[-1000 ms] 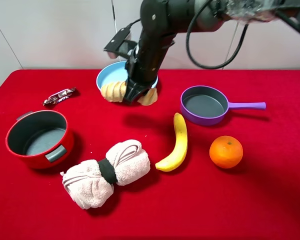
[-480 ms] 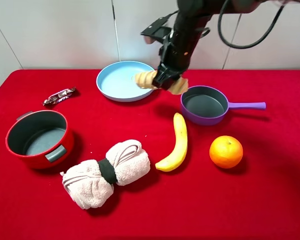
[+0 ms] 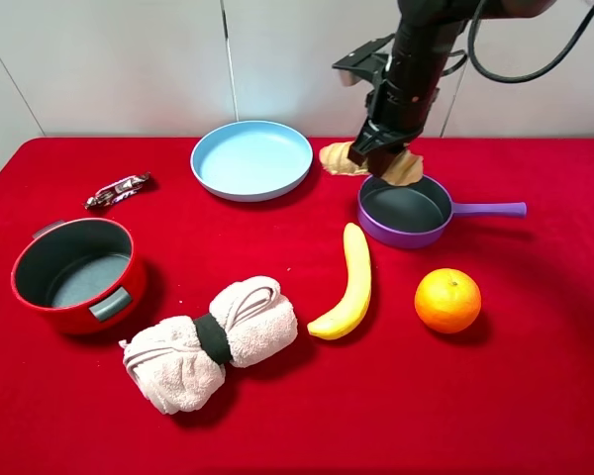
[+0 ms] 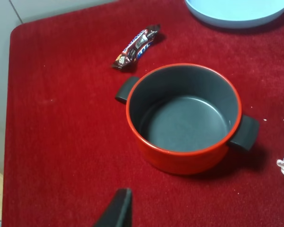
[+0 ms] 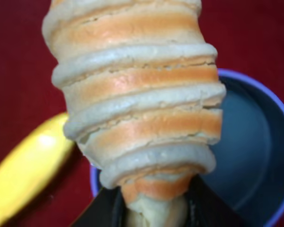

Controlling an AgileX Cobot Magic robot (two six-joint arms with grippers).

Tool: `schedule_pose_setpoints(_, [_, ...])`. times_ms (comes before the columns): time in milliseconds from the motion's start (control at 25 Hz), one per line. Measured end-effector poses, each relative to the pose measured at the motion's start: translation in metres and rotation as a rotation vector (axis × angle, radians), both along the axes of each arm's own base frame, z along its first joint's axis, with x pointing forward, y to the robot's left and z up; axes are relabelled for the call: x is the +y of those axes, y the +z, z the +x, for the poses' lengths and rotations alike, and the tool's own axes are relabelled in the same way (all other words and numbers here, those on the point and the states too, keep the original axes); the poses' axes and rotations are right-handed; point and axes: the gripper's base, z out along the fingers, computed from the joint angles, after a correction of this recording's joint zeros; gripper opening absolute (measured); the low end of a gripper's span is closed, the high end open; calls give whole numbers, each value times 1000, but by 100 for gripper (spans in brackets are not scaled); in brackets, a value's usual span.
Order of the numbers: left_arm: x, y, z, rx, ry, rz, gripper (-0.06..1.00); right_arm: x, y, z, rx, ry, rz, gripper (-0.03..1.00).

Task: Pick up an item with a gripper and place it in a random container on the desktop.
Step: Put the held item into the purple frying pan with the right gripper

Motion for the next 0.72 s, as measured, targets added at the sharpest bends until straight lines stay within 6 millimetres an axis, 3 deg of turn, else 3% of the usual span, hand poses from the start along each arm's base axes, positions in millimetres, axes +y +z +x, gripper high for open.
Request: schedule_pose_setpoints(720, [0,0,0,0,0,0,99,-45,-22,-4,70,-86,-81,17])
